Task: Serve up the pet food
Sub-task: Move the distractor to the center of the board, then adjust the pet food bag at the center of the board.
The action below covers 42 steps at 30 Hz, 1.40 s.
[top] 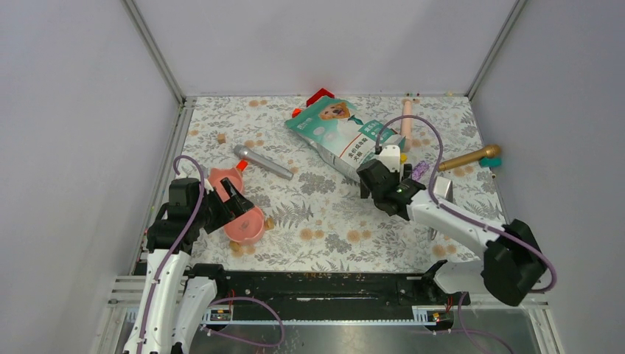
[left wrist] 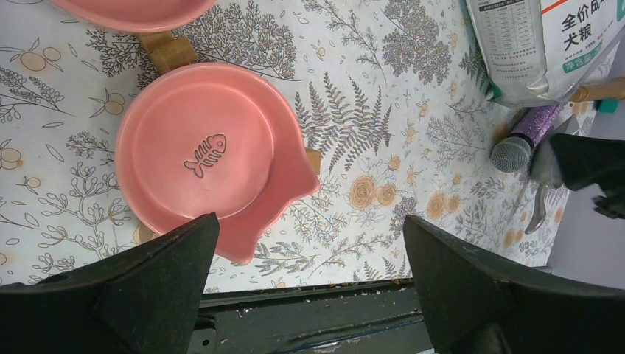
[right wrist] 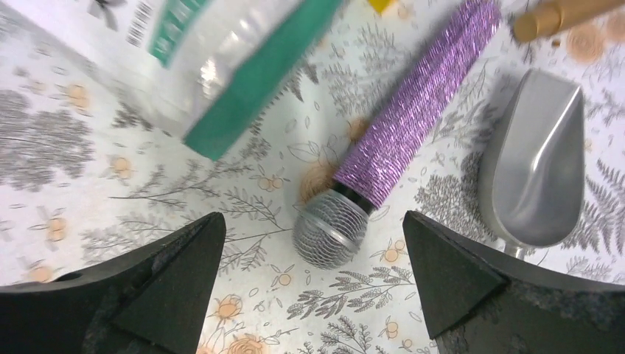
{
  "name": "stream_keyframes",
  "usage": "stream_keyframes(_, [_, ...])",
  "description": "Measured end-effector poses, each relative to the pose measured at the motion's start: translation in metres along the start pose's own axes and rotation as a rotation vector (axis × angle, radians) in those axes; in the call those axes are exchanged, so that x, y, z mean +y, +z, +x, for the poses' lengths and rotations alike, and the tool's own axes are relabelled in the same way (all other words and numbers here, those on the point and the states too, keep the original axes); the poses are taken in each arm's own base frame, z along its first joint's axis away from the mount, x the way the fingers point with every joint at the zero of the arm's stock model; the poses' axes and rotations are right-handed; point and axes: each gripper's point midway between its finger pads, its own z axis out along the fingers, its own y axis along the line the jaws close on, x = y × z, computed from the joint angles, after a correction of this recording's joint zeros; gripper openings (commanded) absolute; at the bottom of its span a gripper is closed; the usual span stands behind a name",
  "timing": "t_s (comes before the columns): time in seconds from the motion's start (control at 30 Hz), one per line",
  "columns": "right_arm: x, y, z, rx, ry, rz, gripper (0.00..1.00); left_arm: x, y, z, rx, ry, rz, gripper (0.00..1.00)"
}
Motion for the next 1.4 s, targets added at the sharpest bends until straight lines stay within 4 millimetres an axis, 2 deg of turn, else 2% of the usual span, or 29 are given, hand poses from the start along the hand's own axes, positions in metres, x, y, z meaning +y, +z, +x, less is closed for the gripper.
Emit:
stream_keyframes(0.1, [0.004, -0.019, -0.024, -0.07, -0.007, -0.078, 0.99, 0.0, 0.0, 0.0, 0.001, 0.0, 0.0, 0.99])
stream_keyframes(0.17, [0.015, -0.03, -0.043, -0.121, -0.026, -0.171, 0.99, 0.0, 0.0, 0.0, 0.002, 0.0, 0.002, 0.99])
stream_keyframes(0.27, [0.045, -0.039, -0.069, -0.159, -0.129, -0.304, 0.99, -0.001, 0.0, 0.001, 0.005, 0.001, 0.006, 0.99])
stream_keyframes(0.37, [0.092, -0.037, -0.105, -0.195, -0.291, -0.407, 0.99, -0.001, 0.0, 0.001, 0.006, 0.004, 0.009, 0.99])
stream_keyframes(0.47, [0.146, -0.022, -0.14, -0.236, -0.478, -0.458, 0.99, -0.002, 0.0, 0.001, 0.008, 0.008, 0.012, 0.99])
stream_keyframes(0.57, [0.19, 0.004, -0.158, -0.267, -0.635, -0.462, 0.98, -0.002, 0.0, 0.001, 0.008, 0.008, 0.012, 0.99])
stream_keyframes(0.73, [0.231, 0.055, -0.162, -0.279, -0.866, -0.407, 0.98, -0.002, 0.0, 0.001, 0.008, 0.008, 0.012, 0.99])
stream_keyframes(0.87, [0.248, 0.086, -0.162, -0.279, -1.024, -0.355, 0.99, -0.002, 0.0, 0.002, 0.009, 0.008, 0.012, 0.99])
stream_keyframes(0.97, [0.258, 0.105, -0.169, -0.282, -1.111, -0.302, 0.98, -0.002, 0.0, 0.002, 0.011, 0.011, 0.015, 0.99])
stream_keyframes(1.1, [0.267, 0.127, -0.171, -0.262, -1.154, -0.264, 0.86, -0.002, 0.0, 0.002, 0.011, 0.011, 0.017, 0.99])
stream_keyframes(1.17, [0.264, 0.136, -0.163, -0.23, -1.167, -0.262, 0.81, -0.003, -0.001, 0.002, 0.011, 0.012, 0.019, 0.99])
stream_keyframes(1.23, [0.256, 0.145, -0.155, -0.187, -1.182, -0.262, 0.71, -0.003, -0.001, 0.002, 0.012, 0.012, 0.02, 0.99])
stream_keyframes(1.3, [0.246, 0.154, -0.147, -0.14, -1.191, -0.266, 0.56, -0.003, -0.001, 0.002, 0.013, 0.012, 0.023, 0.99])
stream_keyframes(1.4, [0.239, 0.159, -0.149, -0.123, -1.168, -0.287, 0.2, -0.003, -0.001, 0.003, 0.015, 0.012, 0.023, 0.98])
